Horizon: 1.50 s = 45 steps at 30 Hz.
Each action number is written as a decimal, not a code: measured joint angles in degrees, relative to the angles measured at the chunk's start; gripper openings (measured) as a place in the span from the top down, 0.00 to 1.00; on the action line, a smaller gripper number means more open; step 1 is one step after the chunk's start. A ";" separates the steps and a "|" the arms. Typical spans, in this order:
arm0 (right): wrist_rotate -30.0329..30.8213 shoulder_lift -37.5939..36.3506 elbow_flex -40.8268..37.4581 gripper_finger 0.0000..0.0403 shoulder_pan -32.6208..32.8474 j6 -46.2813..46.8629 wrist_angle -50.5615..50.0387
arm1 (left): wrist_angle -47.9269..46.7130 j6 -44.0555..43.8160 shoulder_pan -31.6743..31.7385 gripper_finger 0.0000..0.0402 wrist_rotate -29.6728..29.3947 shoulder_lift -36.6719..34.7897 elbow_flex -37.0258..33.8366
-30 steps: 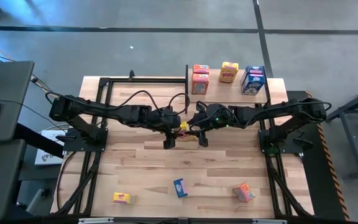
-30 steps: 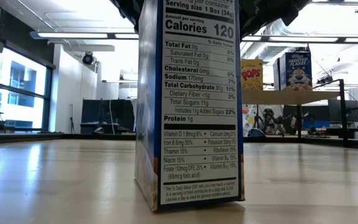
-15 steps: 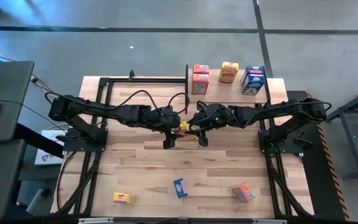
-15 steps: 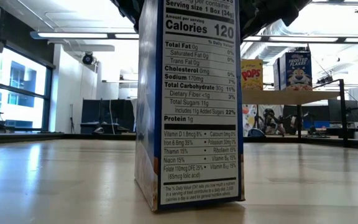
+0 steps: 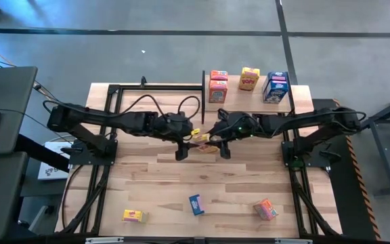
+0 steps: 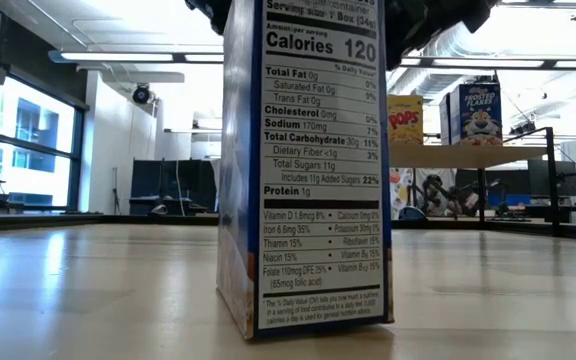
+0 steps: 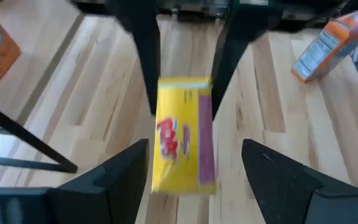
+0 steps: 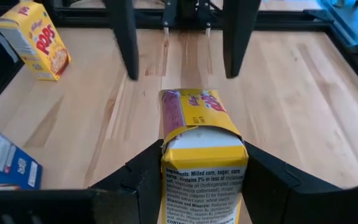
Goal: Stack cereal on shelf
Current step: Put the top yellow cereal box on the shelf aligned with the other yellow cereal box
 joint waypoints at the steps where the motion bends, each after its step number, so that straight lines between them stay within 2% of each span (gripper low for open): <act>1: 0.01 -0.84 0.00 0.57 0.00 -0.21 -0.50 | -0.61 -0.09 0.00 0.39 0.00 -0.50 0.00; 16: 9.43 -15.87 0.00 0.57 0.00 -3.45 -11.13 | -1.15 1.60 0.00 0.39 0.01 -5.33 -0.03; 28: 19.83 -28.76 0.00 0.57 0.00 -3.19 -21.39 | -2.25 1.62 0.00 0.39 0.02 -9.40 -0.04; 38: 26.03 -32.81 -0.07 0.57 0.00 0.15 -28.09 | -4.16 1.61 -0.02 0.39 0.01 -12.70 0.00; 45: 28.89 -39.36 -11.81 0.57 -0.24 1.21 -18.99 | -5.33 1.60 -0.04 0.39 0.00 -13.24 -0.04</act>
